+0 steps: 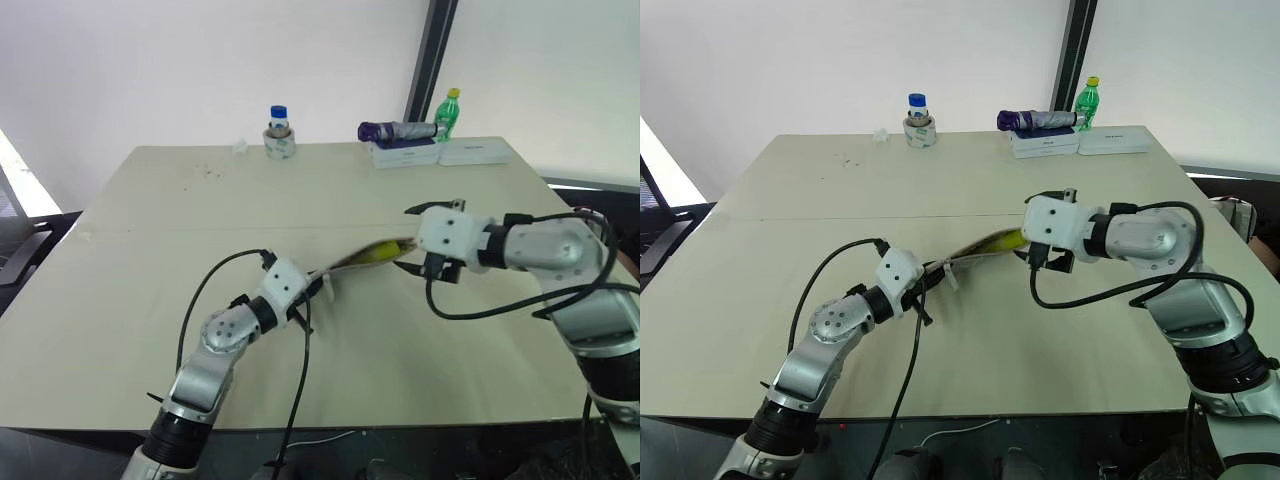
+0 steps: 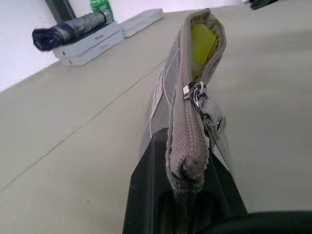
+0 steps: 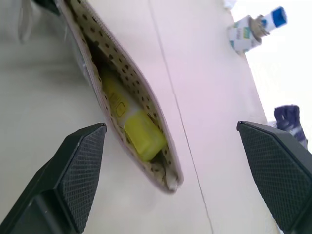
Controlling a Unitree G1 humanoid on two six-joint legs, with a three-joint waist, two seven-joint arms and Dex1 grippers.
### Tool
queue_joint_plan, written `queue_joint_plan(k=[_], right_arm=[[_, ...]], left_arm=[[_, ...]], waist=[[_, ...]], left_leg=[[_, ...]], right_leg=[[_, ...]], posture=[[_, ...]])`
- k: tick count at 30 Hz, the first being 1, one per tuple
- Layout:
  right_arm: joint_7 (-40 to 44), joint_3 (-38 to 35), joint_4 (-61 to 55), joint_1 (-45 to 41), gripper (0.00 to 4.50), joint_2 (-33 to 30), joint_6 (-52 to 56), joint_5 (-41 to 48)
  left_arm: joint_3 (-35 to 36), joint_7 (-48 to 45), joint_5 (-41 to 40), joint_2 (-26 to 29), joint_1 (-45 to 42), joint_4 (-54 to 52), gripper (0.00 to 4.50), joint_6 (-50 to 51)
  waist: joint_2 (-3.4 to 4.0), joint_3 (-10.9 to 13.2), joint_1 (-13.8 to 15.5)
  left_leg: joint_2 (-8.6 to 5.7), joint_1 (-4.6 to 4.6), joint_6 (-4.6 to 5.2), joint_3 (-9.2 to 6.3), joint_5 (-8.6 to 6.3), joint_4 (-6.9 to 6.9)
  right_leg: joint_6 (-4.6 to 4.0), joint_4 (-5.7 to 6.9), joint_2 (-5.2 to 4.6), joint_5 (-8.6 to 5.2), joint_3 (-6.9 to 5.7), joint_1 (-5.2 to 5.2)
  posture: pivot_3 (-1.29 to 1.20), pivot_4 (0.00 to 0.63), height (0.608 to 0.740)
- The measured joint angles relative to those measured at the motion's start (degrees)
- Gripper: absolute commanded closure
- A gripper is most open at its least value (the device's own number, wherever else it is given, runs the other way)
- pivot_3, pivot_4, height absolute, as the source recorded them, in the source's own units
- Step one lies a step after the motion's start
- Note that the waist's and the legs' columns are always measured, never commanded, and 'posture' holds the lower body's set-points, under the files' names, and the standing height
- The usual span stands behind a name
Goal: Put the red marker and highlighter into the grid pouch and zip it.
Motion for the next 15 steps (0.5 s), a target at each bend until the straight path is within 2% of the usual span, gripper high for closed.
queue_joint_plan(k=[3,4,6,7,11,15], right_arm=[[-0.06,-1.63,-0.96,0.09,1.85,0.77,6.28,3.89],[-0.24,-2.59,-2.07,0.40,2.48,1.60,9.53,6.04],[-1.85,-5.09,-5.17,0.75,3.59,6.57,17.10,11.34],[-2.72,-5.26,-6.63,0.99,3.98,8.30,20.20,13.48],[-6.39,-5.02,-11.86,2.97,3.98,12.17,28.21,18.76],[-10.62,-4.14,-12.69,3.39,3.98,15.15,31.42,21.20]], left_arm=[[1.28,0.82,-3.33,-2.33,-0.13,-0.25,4.50,3.15],[2.22,1.52,-4.90,-3.69,-0.35,-0.27,4.50,4.62],[3.54,2.54,-7.88,-5.60,-1.19,-0.32,4.50,7.14],[3.96,2.73,-8.97,-6.27,-1.58,-0.42,4.50,7.95],[5.25,4.08,-13.91,-8.99,-2.36,-1.14,4.50,11.56],[7.79,5.37,-18.88,-11.19,-3.82,-1.19,4.50,15.13]], waist=[[0.00,0.00,0.00],[0.00,0.00,0.02],[-0.02,-0.01,-0.08],[-0.02,-0.01,-0.06],[-0.03,-0.01,0.04],[-0.03,-0.01,-0.01]], left_leg=[[0.00,0.00,0.00,0.00,0.00,0.00],[0.00,0.00,0.00,0.00,0.00,0.00],[0.02,0.00,0.00,0.00,0.00,0.01],[0.01,0.00,0.00,-0.01,0.00,0.01],[0.00,-0.01,0.00,-0.01,0.00,0.03],[0.00,0.00,0.00,-0.01,0.00,0.04]], right_leg=[[0.00,0.00,0.00,0.00,0.00,0.00],[0.00,0.00,0.00,0.00,0.00,0.00],[0.00,0.02,0.01,0.00,0.00,-0.01],[0.00,0.02,0.01,0.00,0.00,-0.01],[0.00,0.01,0.00,0.00,0.00,0.00],[0.00,0.03,0.00,0.01,0.00,0.00]], posture=[[0.00,0.150,0.740],[0.00,0.150,0.740],[0.00,0.150,0.740],[0.00,0.150,0.740],[0.00,0.150,0.740],[0.00,0.150,0.740]])
